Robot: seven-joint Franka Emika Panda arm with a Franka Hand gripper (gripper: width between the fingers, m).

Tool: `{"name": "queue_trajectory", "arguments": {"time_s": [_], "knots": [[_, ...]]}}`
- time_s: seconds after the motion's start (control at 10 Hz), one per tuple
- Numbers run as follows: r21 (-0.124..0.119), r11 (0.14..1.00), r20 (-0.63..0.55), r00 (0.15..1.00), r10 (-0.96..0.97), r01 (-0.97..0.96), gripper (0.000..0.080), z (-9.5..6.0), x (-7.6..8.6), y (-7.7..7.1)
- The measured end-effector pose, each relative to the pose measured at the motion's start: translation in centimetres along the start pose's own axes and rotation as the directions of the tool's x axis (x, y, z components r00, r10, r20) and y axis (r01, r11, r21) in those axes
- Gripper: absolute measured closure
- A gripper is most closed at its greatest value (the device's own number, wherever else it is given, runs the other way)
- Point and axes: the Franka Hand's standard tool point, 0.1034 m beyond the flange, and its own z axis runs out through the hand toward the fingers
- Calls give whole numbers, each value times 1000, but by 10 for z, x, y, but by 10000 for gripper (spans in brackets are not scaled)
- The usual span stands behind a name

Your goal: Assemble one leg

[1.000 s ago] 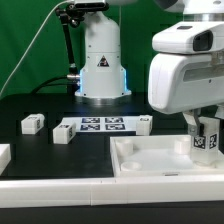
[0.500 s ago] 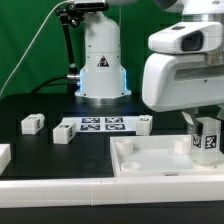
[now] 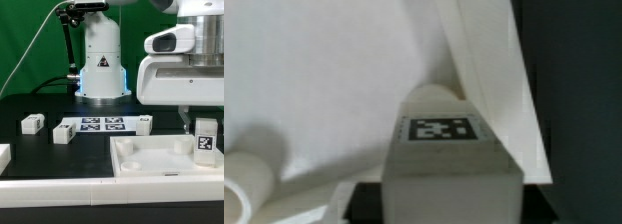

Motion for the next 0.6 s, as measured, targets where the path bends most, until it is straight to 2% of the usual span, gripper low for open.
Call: {"name": "queue_trajectory", "arguments": {"time_s": [0.1,0.3,0.6], "knots": [[14,987,-11,987,158,-158,509,0,1,0],[11,912,-15,912,411,-410,509,0,0,-1],[20,773,10,773,634,-634,508,1,2,1]]}}
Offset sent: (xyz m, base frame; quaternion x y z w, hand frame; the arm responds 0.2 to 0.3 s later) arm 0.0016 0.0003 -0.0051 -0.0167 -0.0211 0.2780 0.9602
